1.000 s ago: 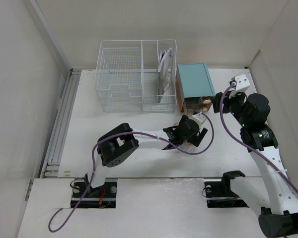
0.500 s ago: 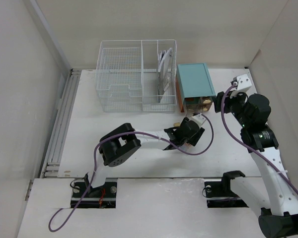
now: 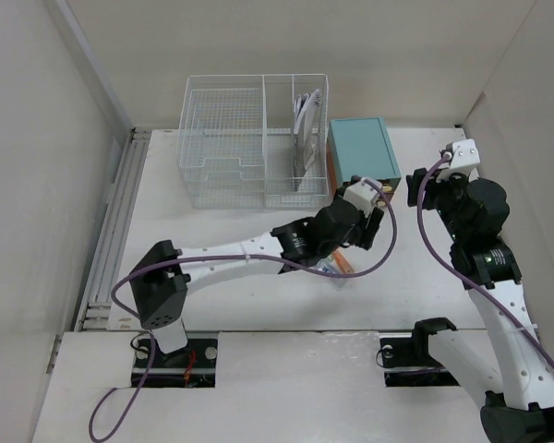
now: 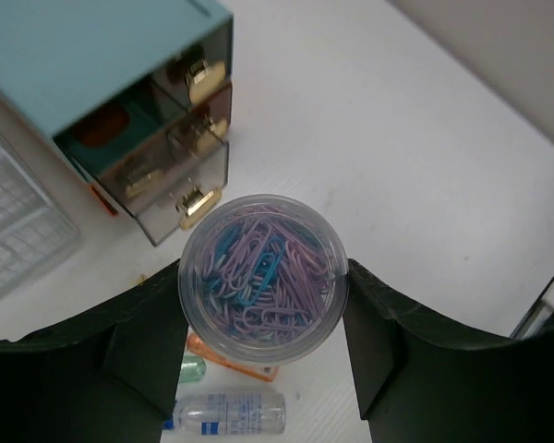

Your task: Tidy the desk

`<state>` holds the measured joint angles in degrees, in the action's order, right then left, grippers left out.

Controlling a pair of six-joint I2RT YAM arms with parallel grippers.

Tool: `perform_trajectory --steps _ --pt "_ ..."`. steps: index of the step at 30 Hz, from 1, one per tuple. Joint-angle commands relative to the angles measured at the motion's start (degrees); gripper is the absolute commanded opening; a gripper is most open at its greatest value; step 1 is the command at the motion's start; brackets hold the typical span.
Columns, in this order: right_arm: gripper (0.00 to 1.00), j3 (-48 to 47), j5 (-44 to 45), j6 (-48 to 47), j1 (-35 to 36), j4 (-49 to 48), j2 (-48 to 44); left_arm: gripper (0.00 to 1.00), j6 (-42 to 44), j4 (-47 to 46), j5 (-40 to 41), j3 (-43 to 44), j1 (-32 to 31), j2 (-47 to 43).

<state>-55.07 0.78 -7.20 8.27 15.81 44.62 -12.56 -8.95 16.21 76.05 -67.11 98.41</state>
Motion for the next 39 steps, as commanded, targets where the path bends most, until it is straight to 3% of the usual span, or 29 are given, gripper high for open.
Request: perform_trajectory --steps 1,8,17,22,39 --pt "0.68 -0.83 1.77 0.96 -0.10 -2.98 -0.59 0.06 1.39 1.12 3.83 4.54 -0.12 -3.58" --pt "0.68 -0.30 2.30 0.96 -0.10 -2.98 -0.59 0.06 3.15 1.83 2.60 11.83 6.54 0.54" --pt "0.68 -0.30 2.83 0.96 -0.10 -2.98 -0.59 0.05 5.17 5.25 0.32 28.60 9.63 11.88" --pt "0.68 0.22 2.83 0.96 -0.10 -2.98 -1.12 0.05 5.17 6.75 -0.21 32.84 10.86 16.72" --pt "0.68 0.22 2.30 0.96 -0.10 -2.98 -0.59 0.06 3.07 5.00 -5.22 22.83 11.92 17.17"
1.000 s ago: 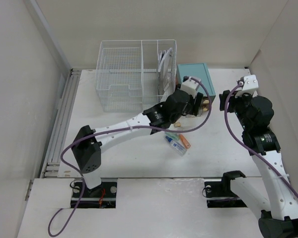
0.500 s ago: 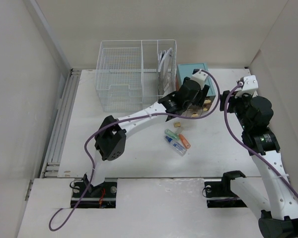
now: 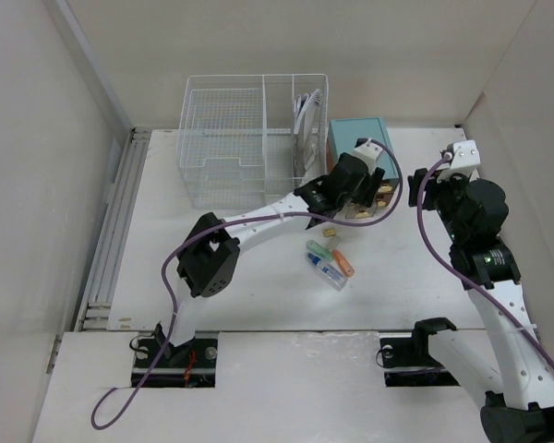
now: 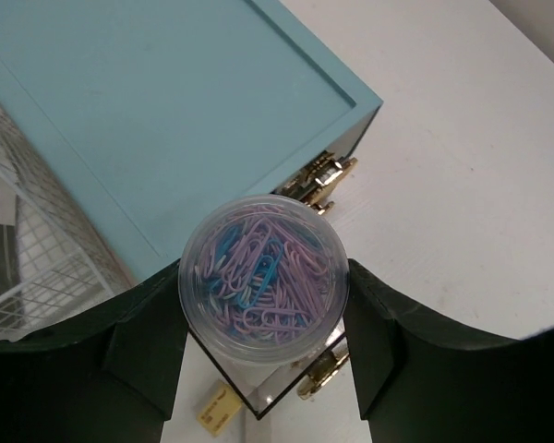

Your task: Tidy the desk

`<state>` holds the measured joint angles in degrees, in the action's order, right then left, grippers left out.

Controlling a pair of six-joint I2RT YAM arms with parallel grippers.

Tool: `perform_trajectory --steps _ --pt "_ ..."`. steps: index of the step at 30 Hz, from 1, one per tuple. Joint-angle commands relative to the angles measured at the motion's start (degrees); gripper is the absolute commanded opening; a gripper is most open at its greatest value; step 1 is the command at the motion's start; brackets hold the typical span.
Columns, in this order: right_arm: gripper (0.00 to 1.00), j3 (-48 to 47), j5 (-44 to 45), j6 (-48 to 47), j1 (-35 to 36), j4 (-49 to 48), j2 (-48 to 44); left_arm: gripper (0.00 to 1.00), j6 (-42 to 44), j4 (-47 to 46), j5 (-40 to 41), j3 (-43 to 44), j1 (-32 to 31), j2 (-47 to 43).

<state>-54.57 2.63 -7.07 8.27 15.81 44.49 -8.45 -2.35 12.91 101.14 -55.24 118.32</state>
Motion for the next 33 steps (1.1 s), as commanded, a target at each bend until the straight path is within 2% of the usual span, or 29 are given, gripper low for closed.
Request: perform_trajectory --steps 1,6,9,10,11,12,14,15,18,19,23,24,25,27,28,30,32,33 --pt "0.68 -0.28 0.44 0.83 -0.10 -2.98 -0.46 0.06 -1.04 -1.61 -1.92 -2.27 0.05 -2.75" --pt "0.68 -0.28 0.44 0.83 -0.10 -2.98 0.07 0.10 -1.04 -2.31 -1.92 -4.73 -0.48 -4.32" --pt "0.68 -0.28 0.44 0.83 -0.10 -2.98 0.07 0.21 -1.04 -2.31 -0.87 -5.25 -0.48 -5.03" --pt "0.68 -0.28 0.44 0.83 -0.10 -2.98 0.68 0.27 -1.04 -2.31 -0.87 -5.25 -0.48 -5.03" --pt "0.68 -0.28 0.44 0.83 -0.10 -2.98 0.69 0.52 -1.04 -2.31 -0.87 -5.25 -0.48 -5.64" --pt "0.68 -0.28 0.96 0.83 -0.10 -2.98 0.69 0.62 -1.04 -2.31 0.00 -5.25 -0.48 -5.65" --pt "0.70 -0.28 0.97 1.36 -0.10 -2.98 1.38 0.71 -0.52 -2.31 1.24 -5.25 -0.48 -6.17" --pt "0.71 -0.28 0.97 1.36 -0.10 -2.98 1.39 0.80 -0.52 -2.31 2.37 -5.25 -0.48 -6.70" --pt "0.72 -0.28 1.58 2.50 -0.10 -2.98 2.00 0.83 0.01 -2.84 4.05 -4.73 -0.48 -7.40" --pt "0.72 -0.28 1.58 2.50 -0.10 -2.98 2.00 0.90 0.53 -2.84 5.27 -4.20 -0.48 -8.19" --pt "0.72 0.24 4.12 3.03 -0.10 -2.98 2.53 0.90 1.15 -4.68 8.18 -4.20 -0.48 -11.35" --pt "0.71 0.25 4.66 3.64 -0.71 -2.98 2.53 0.83 1.15 -4.68 8.19 -5.68 -0.48 -12.14" --pt "0.64 0.25 5.27 4.69 -1.24 -2.98 2.53 0.78 1.15 -5.20 8.19 -6.74 -0.48 -13.98" --pt "0.53 0.86 6.33 5.48 -1.24 -3.59 2.53 0.61 0.54 -5.74 8.89 -11.20 -1.00 -16.01" --pt "0.39 0.86 6.33 6.01 -1.24 -3.60 3.05 0.34 0.54 -6.52 8.37 -13.23 -1.01 -18.19" --pt "0.26 1.39 5.55 7.59 -1.24 -3.60 4.89 0.10 -1.04 -7.85 6.97 -17.19 -1.62 -20.14" --pt "0.24 1.39 3.71 8.56 -1.76 -3.60 7.18 0.00 -1.66 -10.03 5.21 -22.73 -3.11 -22.59" --pt "0.24 1.39 2.39 9.52 -1.77 -3.60 10.06 0.00 -2.27 -10.65 3.72 -24.40 -3.12 -23.31"
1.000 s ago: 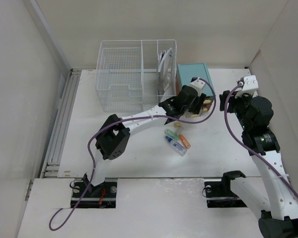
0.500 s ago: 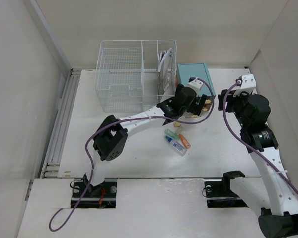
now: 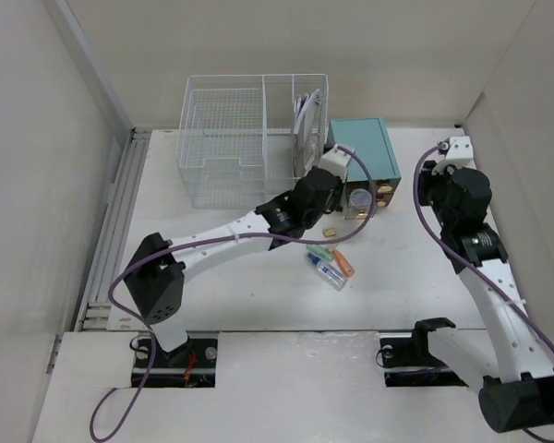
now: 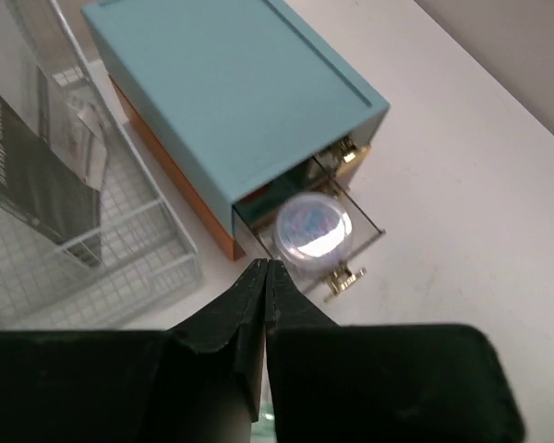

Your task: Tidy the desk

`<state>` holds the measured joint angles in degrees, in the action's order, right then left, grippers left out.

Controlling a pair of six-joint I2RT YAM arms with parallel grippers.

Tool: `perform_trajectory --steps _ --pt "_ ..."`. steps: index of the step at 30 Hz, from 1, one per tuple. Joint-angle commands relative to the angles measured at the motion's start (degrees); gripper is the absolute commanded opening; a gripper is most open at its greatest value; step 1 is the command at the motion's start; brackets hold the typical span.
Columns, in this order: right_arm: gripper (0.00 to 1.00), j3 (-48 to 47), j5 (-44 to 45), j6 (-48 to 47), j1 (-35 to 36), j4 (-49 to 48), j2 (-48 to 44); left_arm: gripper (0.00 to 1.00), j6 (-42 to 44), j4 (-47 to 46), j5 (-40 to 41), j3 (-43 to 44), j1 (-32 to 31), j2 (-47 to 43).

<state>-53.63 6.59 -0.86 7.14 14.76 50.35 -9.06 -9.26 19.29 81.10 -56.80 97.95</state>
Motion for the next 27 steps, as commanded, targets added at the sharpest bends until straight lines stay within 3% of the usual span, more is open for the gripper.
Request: perform_trajectory --steps 1,6,10,13,18,27 --pt "0.25 0.45 -4.10 3.85 -1.24 -2.55 5.80 0.00 -2.18 -4.45 -3.63 -7.33 -2.43 -3.46" --pt "0.48 -1.57 -11.67 6.65 -3.26 -3.07 13.72 0.13 -5.09 -10.50 -11.10 -13.68 -3.59 -5.49" --pt "0.55 -4.02 -22.56 12.09 -8.97 -4.56 19.34 0.29 -5.09 -12.80 -13.66 -15.62 -3.59 -6.02" --pt "0.54 -4.73 -30.22 16.05 -13.02 -5.88 24.08 0.35 -5.09 -13.94 -14.19 -16.24 -3.59 -4.36" --pt "0.54 -6.75 -39.52 19.31 -14.87 -6.50 31.99 0.37 -5.09 -14.47 -16.21 -14.75 -3.59 -0.14" --pt "0.55 -8.34 -42.71 20.46 -15.49 -7.03 37.27 0.42 -5.62 -15.70 -19.46 -10.79 -0.43 7.77"
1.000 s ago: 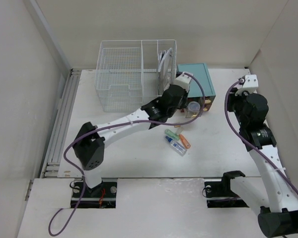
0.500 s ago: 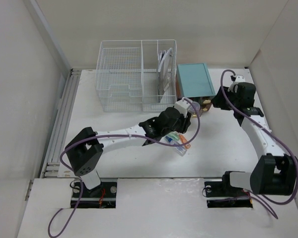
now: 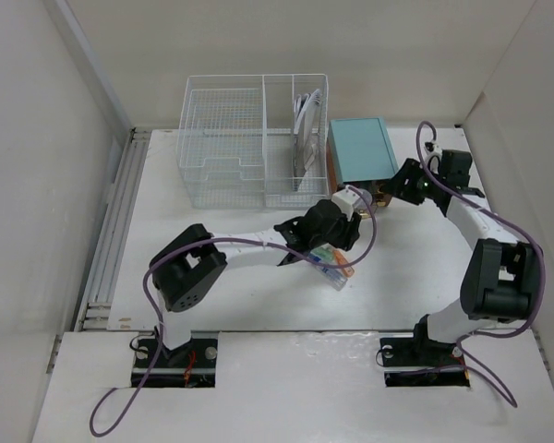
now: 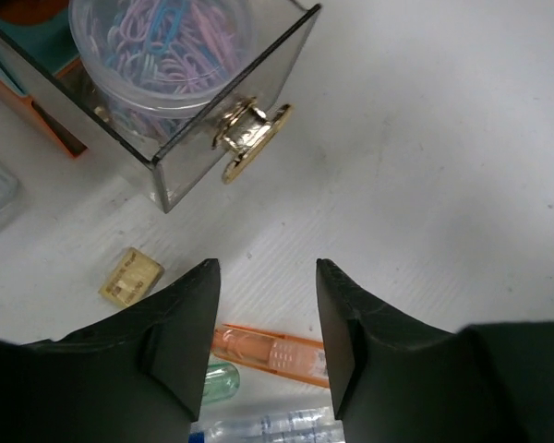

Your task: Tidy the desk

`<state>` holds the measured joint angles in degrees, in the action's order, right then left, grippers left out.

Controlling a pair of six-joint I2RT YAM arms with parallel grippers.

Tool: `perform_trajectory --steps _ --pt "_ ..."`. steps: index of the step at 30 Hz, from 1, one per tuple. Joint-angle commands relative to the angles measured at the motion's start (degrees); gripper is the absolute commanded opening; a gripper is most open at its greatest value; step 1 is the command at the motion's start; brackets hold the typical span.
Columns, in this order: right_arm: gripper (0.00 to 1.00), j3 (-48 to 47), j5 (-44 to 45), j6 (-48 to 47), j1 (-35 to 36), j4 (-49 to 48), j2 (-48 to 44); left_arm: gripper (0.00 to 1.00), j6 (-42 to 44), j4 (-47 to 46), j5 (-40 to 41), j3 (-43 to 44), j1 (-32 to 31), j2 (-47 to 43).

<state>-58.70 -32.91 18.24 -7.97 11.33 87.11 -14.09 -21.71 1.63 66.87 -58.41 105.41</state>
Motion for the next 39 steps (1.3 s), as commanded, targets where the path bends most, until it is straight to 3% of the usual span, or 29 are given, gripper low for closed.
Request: perform_trajectory --steps 1,7,16,18,27,39 --pt "0.55 -3.88 -3.74 1.88 -0.38 -3.60 1.56 0.44 -0.59 -3.25 -1.80 4.31 1.20 0.85" --pt "0.61 -4.41 -4.27 3.02 -0.91 -5.18 4.73 0.47 -0.59 -3.25 -2.33 8.27 2.95 4.10" --pt "0.62 -3.71 -4.27 6.01 -0.91 -8.68 6.49 0.47 -0.59 -2.11 -2.33 12.57 4.09 7.09" --pt "0.61 -2.39 -4.27 8.38 -0.91 -10.79 6.49 0.47 -0.59 -2.10 -1.81 13.20 4.10 7.62" --pt "0.38 3.06 -2.52 12.87 -0.91 -18.62 4.48 0.47 -1.64 -1.58 0.39 14.87 5.67 9.29" --pt "0.37 14.56 -3.04 8.22 -0.91 -13.98 -5.54 0.47 -2.17 -1.05 0.92 17.32 7.87 10.35"
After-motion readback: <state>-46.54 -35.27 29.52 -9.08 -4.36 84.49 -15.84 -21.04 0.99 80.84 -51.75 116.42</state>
